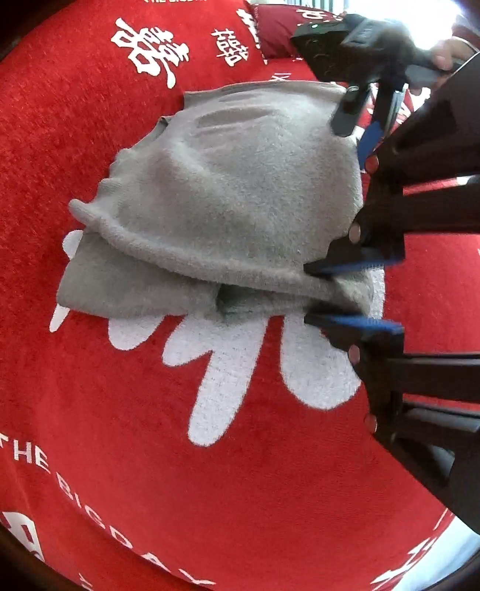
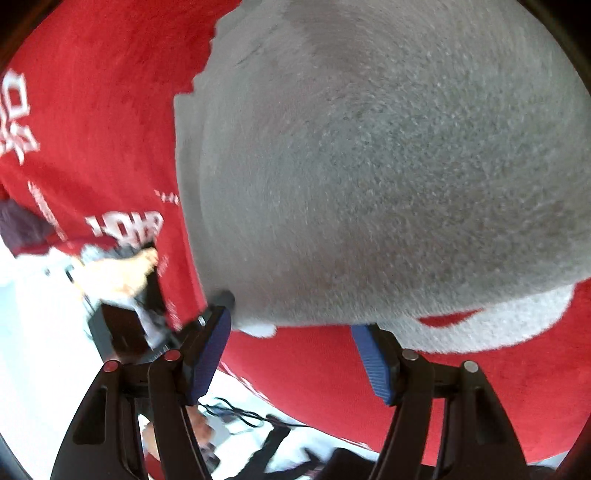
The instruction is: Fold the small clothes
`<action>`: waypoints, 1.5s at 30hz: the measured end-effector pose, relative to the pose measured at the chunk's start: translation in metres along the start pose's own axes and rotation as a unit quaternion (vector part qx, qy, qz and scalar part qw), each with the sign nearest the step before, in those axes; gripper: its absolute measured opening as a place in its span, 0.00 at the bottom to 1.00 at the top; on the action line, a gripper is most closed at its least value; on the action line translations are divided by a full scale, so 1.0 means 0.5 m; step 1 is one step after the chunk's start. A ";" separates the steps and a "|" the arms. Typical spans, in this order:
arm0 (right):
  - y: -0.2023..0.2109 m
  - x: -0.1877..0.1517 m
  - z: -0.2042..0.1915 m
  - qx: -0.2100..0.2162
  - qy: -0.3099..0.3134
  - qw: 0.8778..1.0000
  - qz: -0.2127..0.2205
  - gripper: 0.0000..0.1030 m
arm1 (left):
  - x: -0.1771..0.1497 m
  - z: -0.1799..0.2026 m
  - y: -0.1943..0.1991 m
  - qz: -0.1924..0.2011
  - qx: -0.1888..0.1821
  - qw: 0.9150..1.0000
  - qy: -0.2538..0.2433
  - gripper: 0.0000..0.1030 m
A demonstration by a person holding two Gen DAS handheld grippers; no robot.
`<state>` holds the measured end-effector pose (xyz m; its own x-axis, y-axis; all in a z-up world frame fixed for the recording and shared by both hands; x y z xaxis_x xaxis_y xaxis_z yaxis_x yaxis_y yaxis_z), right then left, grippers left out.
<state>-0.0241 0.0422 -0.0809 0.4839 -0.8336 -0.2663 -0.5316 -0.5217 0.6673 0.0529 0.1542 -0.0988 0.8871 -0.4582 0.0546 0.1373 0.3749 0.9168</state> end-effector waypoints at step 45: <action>-0.005 -0.009 -0.069 0.026 0.086 0.994 -0.059 0.09 | 0.052 0.095 -0.036 0.083 -0.059 0.977 0.187 0.18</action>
<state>-0.0009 0.0535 -0.0574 0.6549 -0.7246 -0.2144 -0.4971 -0.6268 0.5999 0.0523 0.0972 -0.0953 0.9974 -0.0648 0.0309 0.0074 0.5203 0.8539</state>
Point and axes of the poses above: each gripper's, at about its wrist camera, not at the fingertips, and y roughly against the way its jaws point, z to its right, x to its top, the point moved 8 cm from there along -y, roughly the way its jaws point
